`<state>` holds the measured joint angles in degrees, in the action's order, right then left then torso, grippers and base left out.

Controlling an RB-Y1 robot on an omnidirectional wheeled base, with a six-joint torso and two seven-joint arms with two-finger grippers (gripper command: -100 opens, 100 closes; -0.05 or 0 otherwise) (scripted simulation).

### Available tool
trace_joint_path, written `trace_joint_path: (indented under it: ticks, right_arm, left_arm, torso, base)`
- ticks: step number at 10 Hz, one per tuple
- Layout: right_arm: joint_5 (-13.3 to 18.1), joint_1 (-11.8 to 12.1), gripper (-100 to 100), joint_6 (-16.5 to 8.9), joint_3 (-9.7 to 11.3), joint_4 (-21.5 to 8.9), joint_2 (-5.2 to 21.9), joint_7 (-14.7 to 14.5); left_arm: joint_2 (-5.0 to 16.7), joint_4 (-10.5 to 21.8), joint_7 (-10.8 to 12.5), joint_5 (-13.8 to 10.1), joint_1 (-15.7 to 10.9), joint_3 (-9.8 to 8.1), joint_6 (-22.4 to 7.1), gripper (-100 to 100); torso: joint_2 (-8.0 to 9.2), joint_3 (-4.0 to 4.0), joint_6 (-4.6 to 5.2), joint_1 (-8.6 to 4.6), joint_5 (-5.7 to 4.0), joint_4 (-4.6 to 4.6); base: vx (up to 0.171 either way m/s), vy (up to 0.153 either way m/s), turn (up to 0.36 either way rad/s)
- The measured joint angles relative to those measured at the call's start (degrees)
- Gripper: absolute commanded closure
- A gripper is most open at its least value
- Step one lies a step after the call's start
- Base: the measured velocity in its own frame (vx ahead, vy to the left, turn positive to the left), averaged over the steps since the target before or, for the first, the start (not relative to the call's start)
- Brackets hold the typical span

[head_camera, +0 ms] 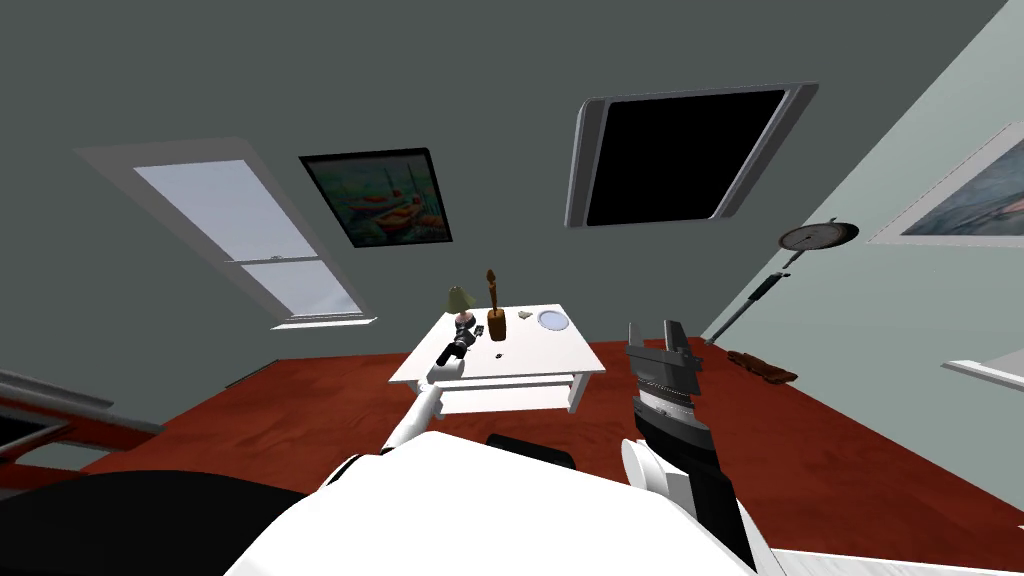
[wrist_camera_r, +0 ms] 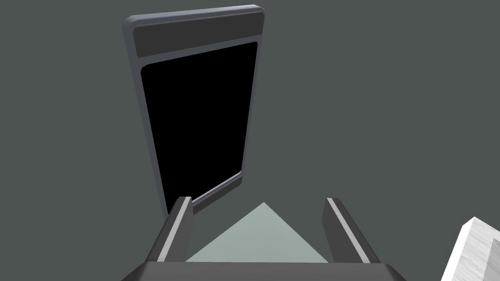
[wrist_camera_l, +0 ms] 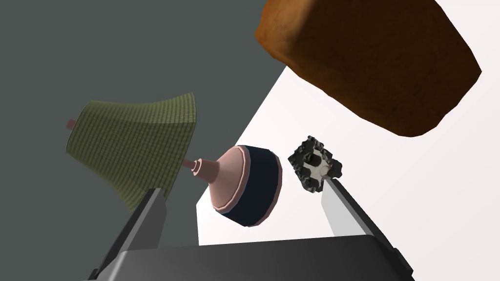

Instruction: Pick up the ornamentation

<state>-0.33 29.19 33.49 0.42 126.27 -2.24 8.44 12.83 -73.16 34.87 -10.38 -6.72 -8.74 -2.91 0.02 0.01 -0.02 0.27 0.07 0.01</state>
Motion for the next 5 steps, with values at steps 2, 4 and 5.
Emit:
trace_joint_path:
  ticks: [2, 4, 5]
  right_arm:
    - [0.0, 0.0, 0, 0.0, 0.0, 0.0, 0.0, 0.0]
    - [0.0, 0.0, 0, 0.0, 0.0, 0.0, 0.0, 0.0]
    - [0.0, 0.0, 0, 0.0, 0.0, 0.0, 0.0, 0.0]
  left_arm:
    - [-0.5, 2.3, 0.8, -0.3, -1.5, -0.7, -2.8, -100]
    - [-0.4, 5.5, 1.7, -0.8, -3.3, -1.24, -5.1, -100]
    - [0.0, 6.5, 2.2, -1.2, -3.8, -1.34, -6.3, -100]
  torso:
    - [0.01, 0.0, 0.0, -0.01, 0.0, 0.0]
    - [0.0, 0.0, -0.02, -0.03, -0.01, 0.0]
    - [-0.03, -0.01, -0.04, -0.08, -0.01, -0.01]
  base:
    - [-0.034, 0.067, -0.087]
    - [-0.029, 0.057, -0.084]
    - [-0.02, 0.075, -0.114]
